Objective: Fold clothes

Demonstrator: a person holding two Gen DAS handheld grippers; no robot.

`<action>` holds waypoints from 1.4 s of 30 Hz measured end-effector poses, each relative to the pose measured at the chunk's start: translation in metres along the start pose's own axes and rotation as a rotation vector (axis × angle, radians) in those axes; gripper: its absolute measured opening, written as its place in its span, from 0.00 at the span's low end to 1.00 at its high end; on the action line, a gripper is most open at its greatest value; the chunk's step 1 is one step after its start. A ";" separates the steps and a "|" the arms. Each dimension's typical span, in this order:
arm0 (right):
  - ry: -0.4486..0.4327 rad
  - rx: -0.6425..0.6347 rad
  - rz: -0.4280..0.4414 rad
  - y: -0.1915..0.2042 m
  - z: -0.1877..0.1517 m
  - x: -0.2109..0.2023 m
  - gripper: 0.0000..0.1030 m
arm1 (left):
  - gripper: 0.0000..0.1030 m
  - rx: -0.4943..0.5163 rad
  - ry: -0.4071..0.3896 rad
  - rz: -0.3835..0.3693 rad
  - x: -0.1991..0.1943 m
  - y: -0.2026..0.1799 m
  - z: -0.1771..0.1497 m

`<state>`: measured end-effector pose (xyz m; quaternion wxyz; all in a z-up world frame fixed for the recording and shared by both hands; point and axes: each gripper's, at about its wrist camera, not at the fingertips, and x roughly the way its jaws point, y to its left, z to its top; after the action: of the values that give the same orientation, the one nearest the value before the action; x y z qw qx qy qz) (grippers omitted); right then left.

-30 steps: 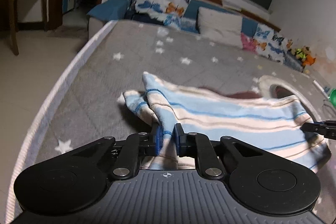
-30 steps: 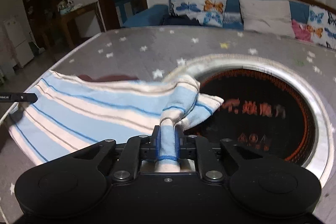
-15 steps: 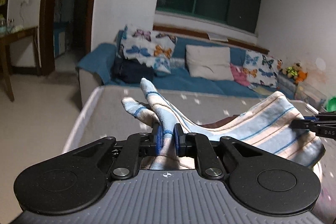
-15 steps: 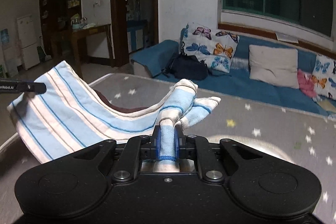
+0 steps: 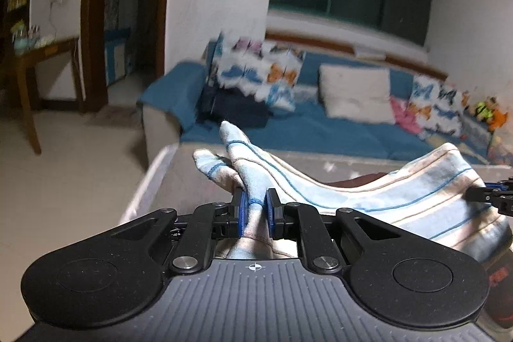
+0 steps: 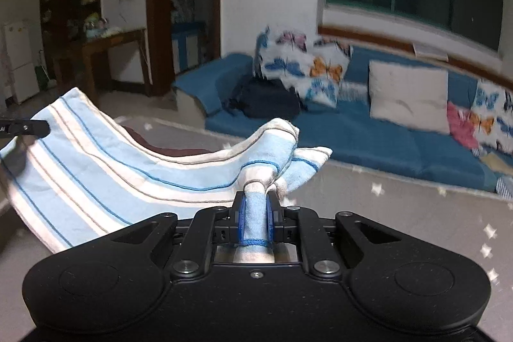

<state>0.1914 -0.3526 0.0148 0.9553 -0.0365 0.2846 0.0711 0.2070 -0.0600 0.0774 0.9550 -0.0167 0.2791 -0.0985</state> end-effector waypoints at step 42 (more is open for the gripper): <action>0.039 0.226 -0.306 -0.094 -0.160 -0.151 0.62 | 0.60 -0.016 0.012 0.173 -0.161 0.014 -0.147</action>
<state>-0.0050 -0.4808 -0.0337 0.9473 0.0268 0.3004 -0.1082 -0.0022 -0.0106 0.0380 0.9581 0.0004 0.2862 -0.0133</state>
